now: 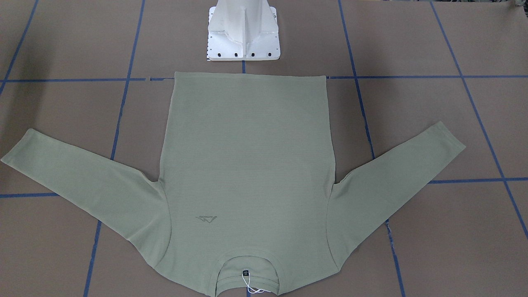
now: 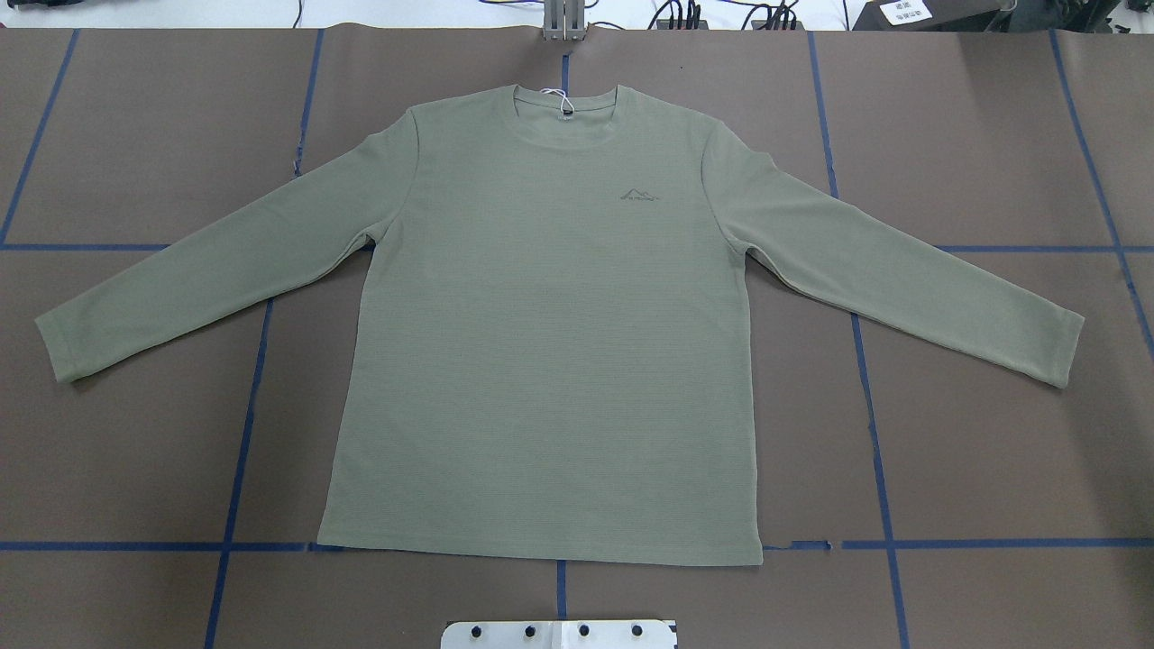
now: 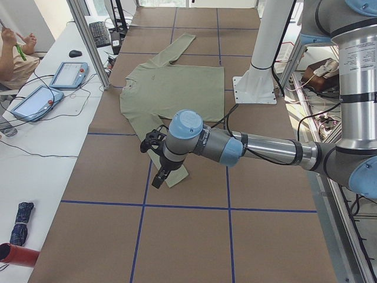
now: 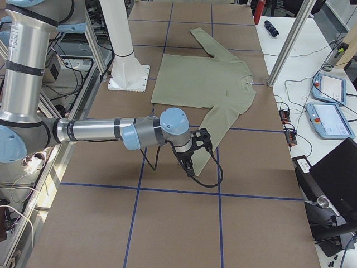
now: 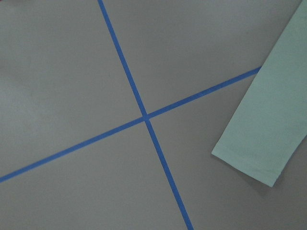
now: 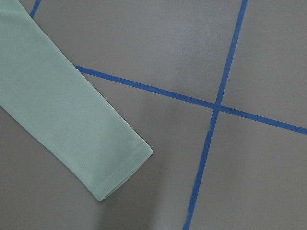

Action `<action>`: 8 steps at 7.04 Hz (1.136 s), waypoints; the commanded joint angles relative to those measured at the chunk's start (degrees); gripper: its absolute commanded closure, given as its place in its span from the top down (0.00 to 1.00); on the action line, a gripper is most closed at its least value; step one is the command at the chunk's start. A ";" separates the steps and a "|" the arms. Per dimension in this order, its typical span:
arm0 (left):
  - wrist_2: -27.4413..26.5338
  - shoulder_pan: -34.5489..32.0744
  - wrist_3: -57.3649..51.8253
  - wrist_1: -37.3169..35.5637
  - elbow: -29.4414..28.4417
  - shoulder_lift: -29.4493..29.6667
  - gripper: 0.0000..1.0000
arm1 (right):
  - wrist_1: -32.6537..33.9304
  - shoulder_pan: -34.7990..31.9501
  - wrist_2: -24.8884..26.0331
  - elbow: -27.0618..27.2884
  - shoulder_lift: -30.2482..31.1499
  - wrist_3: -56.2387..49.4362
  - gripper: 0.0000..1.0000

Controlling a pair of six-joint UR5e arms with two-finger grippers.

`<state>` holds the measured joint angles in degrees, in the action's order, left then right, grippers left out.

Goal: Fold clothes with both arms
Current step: 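Move the right gripper toward the sleeve cuff nearest it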

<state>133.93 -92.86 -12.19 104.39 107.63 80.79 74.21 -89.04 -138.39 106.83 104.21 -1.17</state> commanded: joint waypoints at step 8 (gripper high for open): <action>0.19 -0.04 0.41 0.99 0.30 0.34 1.00 | -46.44 25.50 17.63 -25.77 -7.87 47.75 0.81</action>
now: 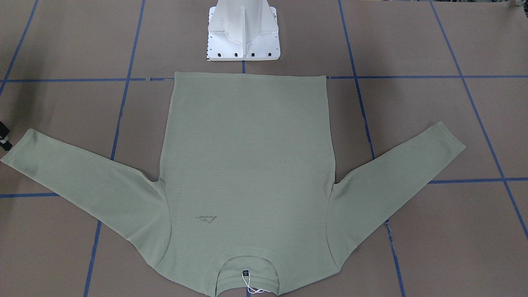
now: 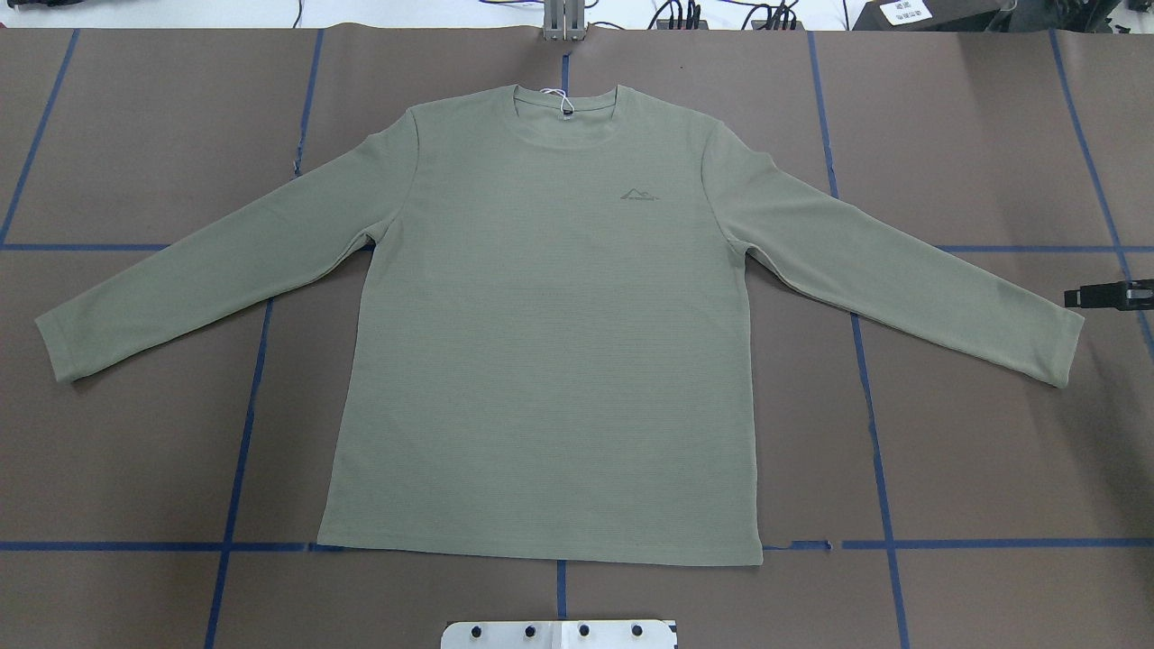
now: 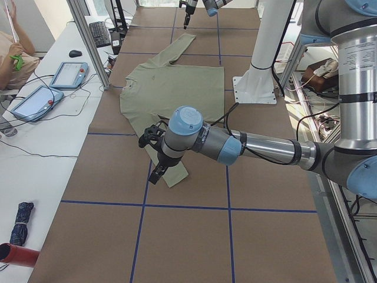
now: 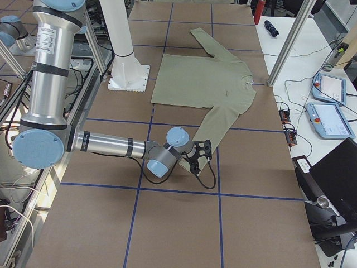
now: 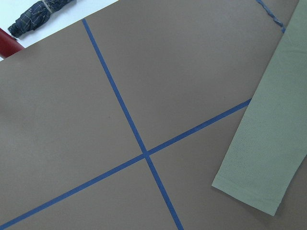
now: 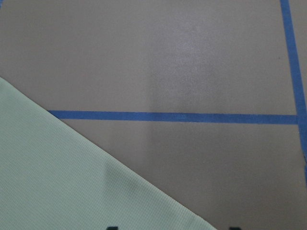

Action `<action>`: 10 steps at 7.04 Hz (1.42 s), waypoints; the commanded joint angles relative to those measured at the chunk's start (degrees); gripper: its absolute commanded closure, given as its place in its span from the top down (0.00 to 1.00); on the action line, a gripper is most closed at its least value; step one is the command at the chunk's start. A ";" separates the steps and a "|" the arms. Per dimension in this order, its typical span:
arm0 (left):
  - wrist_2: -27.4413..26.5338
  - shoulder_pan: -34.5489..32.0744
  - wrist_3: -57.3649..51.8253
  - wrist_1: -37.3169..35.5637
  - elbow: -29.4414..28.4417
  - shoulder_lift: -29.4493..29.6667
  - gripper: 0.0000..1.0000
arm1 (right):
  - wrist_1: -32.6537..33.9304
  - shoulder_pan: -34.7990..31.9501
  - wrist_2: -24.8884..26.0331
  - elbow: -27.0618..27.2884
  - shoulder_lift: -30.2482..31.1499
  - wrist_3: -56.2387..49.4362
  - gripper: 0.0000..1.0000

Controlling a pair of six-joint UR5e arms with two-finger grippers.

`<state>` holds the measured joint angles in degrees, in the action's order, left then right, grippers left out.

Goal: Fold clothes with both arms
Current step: 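Move the right gripper toward the sleeve cuff nearest it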

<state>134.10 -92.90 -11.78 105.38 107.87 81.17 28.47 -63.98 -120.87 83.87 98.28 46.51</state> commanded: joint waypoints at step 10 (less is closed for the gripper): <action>0.02 0.00 -0.09 0.09 -0.38 -0.05 1.00 | -0.61 2.98 0.63 -5.82 -2.22 -0.55 0.48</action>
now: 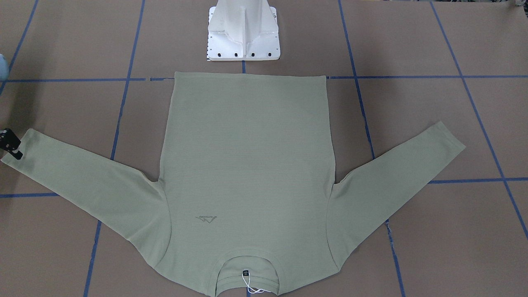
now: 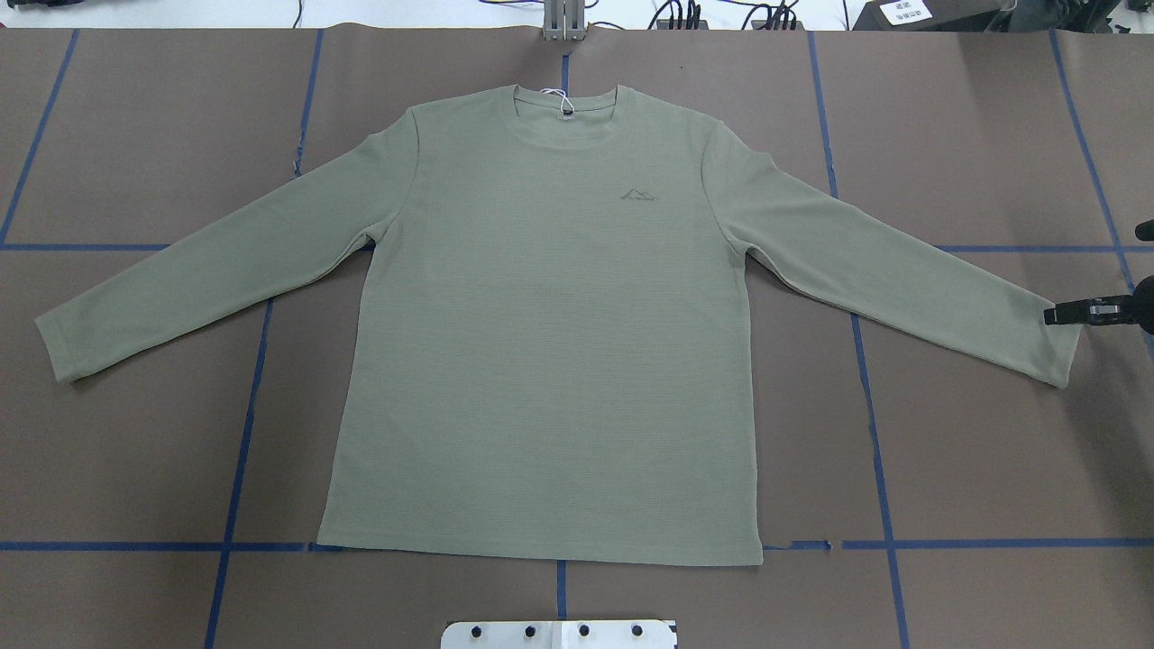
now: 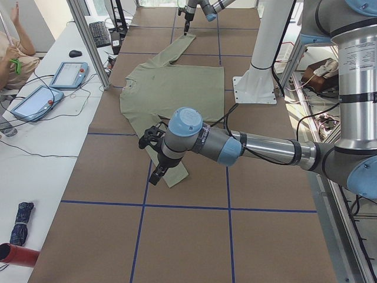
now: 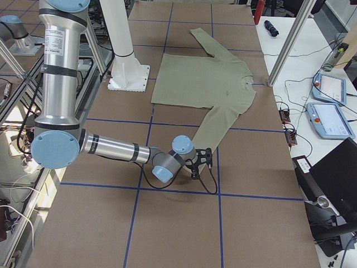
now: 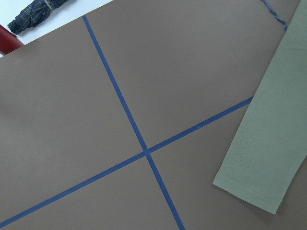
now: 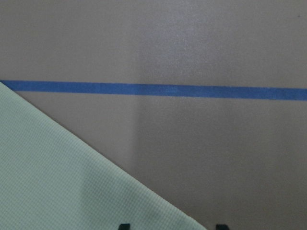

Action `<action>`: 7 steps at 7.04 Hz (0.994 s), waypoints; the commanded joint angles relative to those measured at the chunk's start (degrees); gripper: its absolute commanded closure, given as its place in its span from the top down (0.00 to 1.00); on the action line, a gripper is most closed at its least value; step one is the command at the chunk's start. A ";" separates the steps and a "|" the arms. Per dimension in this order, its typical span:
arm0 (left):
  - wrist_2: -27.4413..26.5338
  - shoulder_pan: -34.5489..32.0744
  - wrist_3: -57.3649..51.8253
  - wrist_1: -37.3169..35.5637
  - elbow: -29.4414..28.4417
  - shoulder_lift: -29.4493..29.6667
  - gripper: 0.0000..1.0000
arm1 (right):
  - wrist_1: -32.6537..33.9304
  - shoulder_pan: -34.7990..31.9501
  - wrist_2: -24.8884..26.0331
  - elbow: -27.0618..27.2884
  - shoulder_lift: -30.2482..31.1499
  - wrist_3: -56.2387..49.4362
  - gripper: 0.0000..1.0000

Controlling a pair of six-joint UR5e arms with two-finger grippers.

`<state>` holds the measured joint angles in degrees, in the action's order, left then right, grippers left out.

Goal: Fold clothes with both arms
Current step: 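Grasp the sleeve cuff nearest the right gripper and lift it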

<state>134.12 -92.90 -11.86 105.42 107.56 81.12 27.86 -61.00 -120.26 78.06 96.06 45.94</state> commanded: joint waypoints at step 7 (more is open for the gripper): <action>0.00 0.00 -0.01 -0.03 -0.07 -0.18 1.00 | 1.40 -0.35 -0.06 4.98 0.53 0.64 0.00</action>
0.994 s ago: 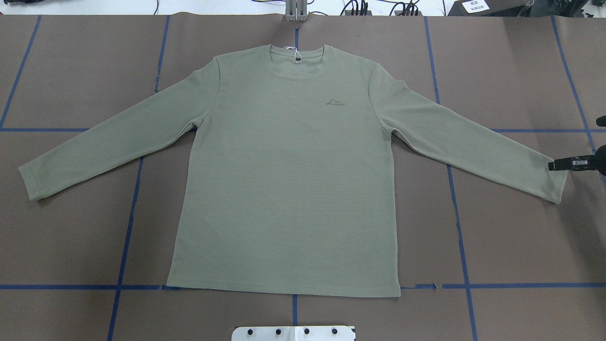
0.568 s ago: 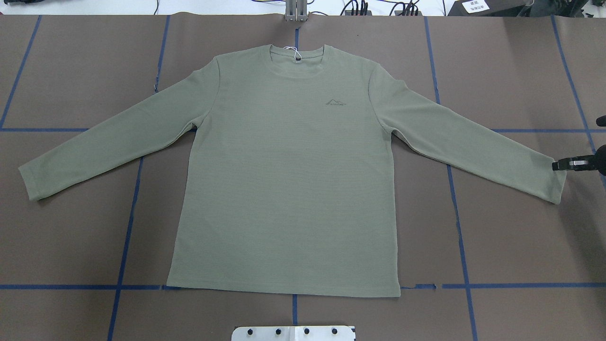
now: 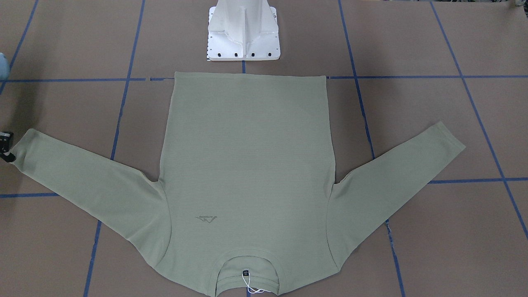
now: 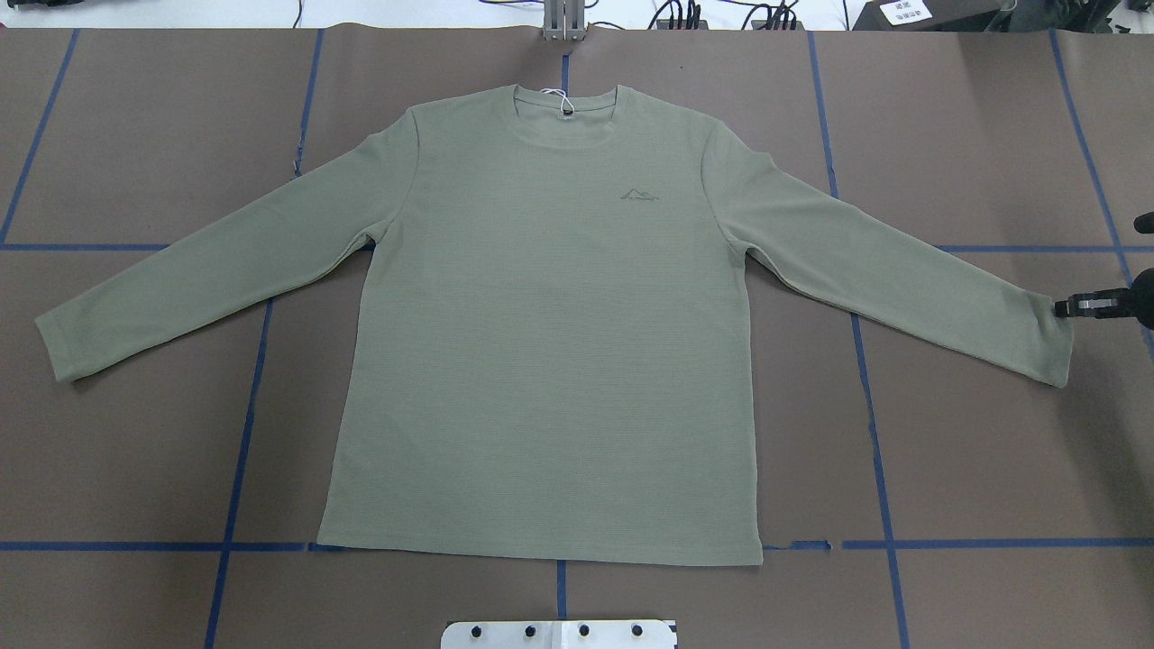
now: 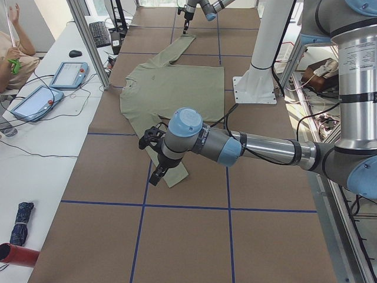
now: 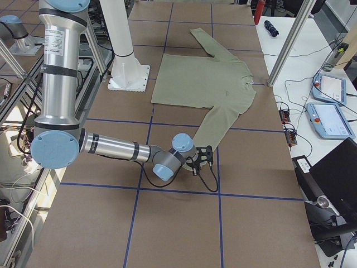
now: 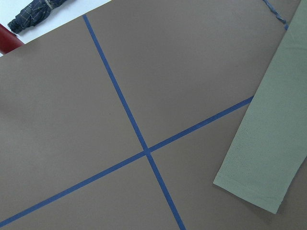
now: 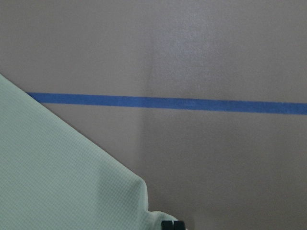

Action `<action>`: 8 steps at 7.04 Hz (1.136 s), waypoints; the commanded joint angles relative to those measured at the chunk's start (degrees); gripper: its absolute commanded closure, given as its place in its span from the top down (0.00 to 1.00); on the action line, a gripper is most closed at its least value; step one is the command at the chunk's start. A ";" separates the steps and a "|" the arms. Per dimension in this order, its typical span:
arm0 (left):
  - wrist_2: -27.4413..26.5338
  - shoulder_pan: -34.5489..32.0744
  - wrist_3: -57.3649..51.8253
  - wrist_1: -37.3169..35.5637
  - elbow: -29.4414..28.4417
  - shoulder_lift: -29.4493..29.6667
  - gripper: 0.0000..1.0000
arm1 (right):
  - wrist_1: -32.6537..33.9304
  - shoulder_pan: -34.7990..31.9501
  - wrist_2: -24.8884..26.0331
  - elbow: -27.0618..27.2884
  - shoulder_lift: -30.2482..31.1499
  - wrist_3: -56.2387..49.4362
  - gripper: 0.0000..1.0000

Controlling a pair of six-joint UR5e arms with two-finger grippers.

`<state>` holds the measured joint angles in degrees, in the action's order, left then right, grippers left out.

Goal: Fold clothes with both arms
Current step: 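Grasp the sleeve cuff nearest the right gripper and lift it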

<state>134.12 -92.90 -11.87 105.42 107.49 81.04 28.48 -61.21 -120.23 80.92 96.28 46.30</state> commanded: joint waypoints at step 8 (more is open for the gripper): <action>0.00 0.00 0.09 -0.04 0.00 0.09 1.00 | 79.90 8.12 10.35 25.73 -44.85 20.01 0.00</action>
<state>134.12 -92.90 -11.81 105.38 107.49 81.09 95.91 -55.56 -112.99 109.62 65.41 61.22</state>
